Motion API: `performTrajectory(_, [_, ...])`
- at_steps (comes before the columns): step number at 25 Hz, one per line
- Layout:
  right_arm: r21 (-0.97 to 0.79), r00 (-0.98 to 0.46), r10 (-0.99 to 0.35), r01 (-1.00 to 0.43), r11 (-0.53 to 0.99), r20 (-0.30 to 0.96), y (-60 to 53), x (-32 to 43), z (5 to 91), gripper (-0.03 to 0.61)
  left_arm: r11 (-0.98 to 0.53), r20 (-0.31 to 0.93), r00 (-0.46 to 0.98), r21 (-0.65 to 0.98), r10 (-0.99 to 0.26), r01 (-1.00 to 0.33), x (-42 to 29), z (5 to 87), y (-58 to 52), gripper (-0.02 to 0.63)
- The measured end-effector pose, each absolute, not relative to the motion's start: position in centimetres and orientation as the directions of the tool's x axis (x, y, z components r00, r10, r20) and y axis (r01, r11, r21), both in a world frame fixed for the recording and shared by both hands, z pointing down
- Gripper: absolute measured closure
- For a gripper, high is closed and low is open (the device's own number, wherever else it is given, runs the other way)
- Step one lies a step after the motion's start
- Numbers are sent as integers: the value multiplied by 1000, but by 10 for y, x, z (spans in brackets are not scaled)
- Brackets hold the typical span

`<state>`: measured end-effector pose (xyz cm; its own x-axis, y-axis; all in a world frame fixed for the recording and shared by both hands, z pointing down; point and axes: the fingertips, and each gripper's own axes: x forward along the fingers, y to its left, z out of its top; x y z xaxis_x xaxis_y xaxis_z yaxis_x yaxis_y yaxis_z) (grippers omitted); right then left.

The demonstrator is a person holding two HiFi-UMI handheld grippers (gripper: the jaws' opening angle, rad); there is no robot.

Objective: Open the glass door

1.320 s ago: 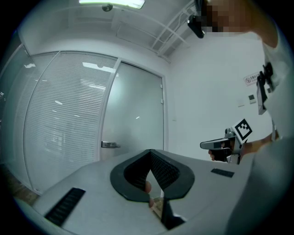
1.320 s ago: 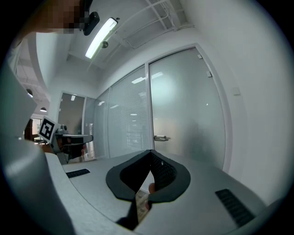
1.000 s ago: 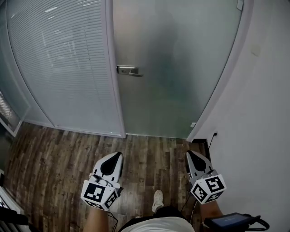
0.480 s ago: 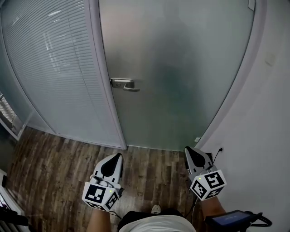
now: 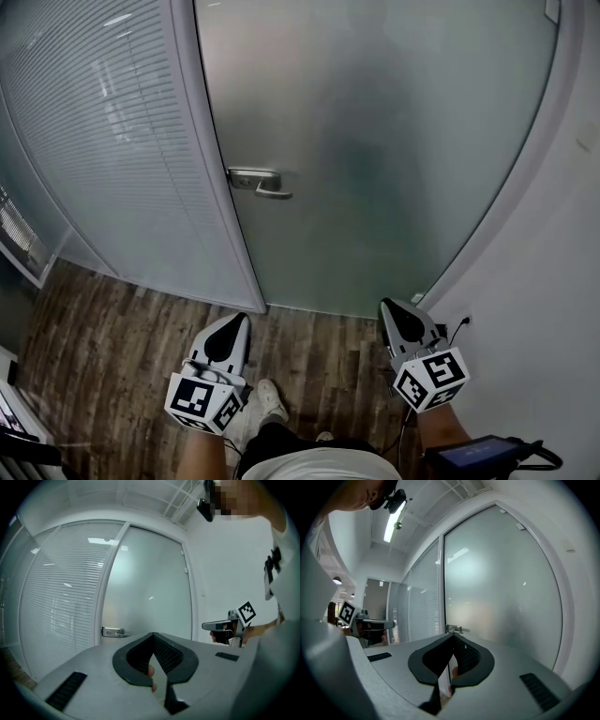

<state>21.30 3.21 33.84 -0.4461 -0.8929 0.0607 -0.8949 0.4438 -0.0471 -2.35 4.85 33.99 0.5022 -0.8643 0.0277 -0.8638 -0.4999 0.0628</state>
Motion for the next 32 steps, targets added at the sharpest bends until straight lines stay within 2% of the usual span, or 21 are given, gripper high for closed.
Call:
performTrajectory(15, [-76,-422,-904,-906,416,75,-139,131,279,577,-550,24,551,50,-834,-834,-92,287,-136,615])
performTrajectory(21, [-110,-416,-908,-906,409,52,-199,100,322,577,-567,29,570,75,-821,-820,-124,333,-201,615])
performTrajectory(32, [-48,-533,-833,-845,532,150,-265,65,343,577,-540,54,547,102,-835,-835,-140,347,-260,615])
